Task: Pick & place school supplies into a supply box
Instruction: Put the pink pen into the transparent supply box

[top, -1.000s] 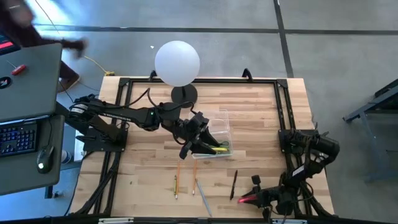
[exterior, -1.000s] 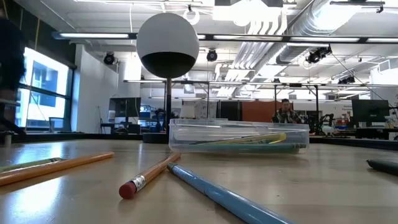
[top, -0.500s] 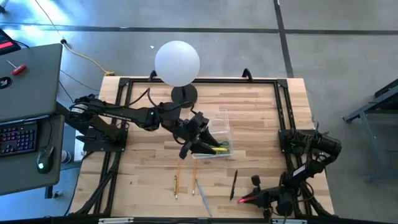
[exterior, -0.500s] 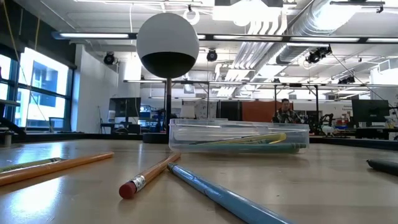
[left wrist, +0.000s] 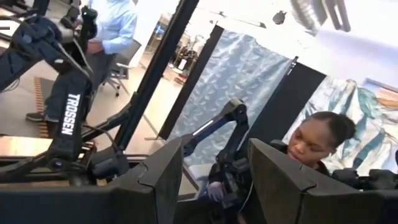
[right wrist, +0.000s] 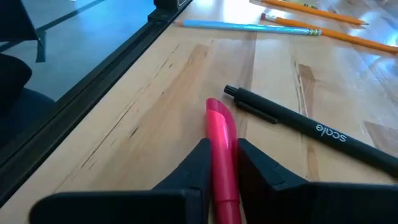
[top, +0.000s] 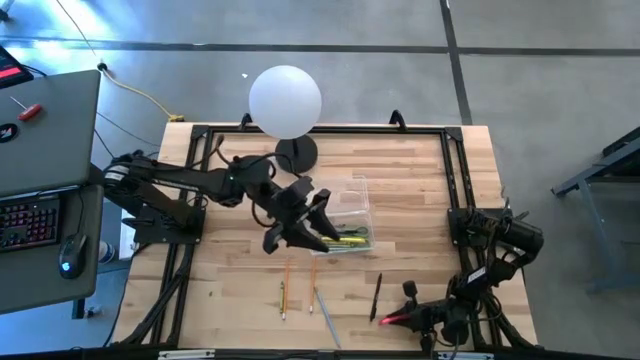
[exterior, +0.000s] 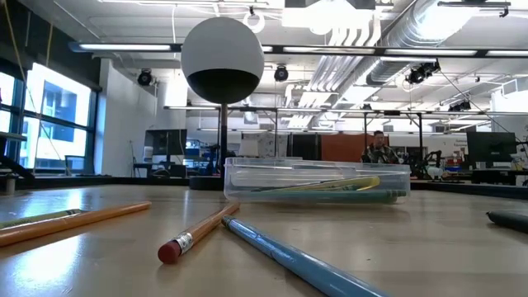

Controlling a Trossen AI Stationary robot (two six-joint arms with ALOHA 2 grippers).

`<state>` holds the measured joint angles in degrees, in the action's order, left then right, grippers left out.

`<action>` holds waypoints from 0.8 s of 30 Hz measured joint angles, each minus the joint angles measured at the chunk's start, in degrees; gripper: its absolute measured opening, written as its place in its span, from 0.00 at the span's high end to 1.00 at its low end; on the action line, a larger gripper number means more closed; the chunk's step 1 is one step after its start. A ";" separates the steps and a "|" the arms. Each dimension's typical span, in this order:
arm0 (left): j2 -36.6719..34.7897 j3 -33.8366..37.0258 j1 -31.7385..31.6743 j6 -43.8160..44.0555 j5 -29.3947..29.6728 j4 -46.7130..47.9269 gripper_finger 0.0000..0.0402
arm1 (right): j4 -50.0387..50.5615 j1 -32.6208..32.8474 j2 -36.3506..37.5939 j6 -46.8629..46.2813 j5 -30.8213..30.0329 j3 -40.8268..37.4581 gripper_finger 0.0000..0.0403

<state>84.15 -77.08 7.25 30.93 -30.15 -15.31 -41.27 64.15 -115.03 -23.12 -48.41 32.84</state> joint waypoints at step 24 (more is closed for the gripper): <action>-5.37 0.02 -0.09 0.77 -2.29 -1.25 0.47 | 4.53 -15.75 20.63 41.66 -8.24 -0.02 0.93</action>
<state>78.78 -77.06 7.16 31.70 -32.45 -16.56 -36.75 48.40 -94.39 18.53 -56.65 32.82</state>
